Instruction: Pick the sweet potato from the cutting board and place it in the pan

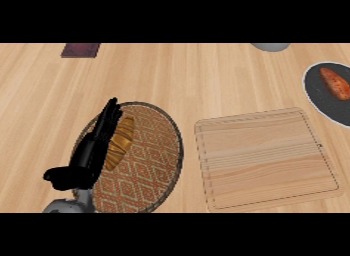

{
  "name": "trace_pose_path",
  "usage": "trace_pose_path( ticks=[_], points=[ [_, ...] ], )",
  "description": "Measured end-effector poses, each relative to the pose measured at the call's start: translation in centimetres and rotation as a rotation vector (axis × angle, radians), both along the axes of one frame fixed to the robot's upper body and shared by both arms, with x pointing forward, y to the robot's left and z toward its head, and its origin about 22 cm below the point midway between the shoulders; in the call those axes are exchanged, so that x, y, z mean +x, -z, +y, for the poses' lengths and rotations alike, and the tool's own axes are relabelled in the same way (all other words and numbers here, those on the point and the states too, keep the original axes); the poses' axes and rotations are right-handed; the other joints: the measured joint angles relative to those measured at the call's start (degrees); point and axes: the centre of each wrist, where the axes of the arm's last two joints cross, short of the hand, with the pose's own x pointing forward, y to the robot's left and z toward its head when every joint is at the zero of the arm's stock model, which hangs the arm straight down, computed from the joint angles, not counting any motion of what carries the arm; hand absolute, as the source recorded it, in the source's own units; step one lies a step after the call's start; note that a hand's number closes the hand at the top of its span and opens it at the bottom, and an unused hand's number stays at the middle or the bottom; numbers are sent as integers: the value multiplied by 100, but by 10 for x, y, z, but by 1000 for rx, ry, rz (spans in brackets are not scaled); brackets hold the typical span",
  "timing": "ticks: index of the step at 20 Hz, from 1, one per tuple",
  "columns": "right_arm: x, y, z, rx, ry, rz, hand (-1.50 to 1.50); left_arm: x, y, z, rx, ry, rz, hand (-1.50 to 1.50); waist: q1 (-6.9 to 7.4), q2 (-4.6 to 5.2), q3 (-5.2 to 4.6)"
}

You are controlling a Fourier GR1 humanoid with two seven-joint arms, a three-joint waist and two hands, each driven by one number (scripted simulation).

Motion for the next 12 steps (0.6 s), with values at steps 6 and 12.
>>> trace_pose_path(
  ticks=[6, 12],
  points=[
    [-7, 4, -2, -33, 6, 14, -150, -4, 3, 1, -1, -3, 0, 0, 7, 3, 0],
    [-12, 5, -4, -91, 13, -2, -150, -1, 3, 0, -2, -2, 0, 0, -6, 6, 2]
  ],
)
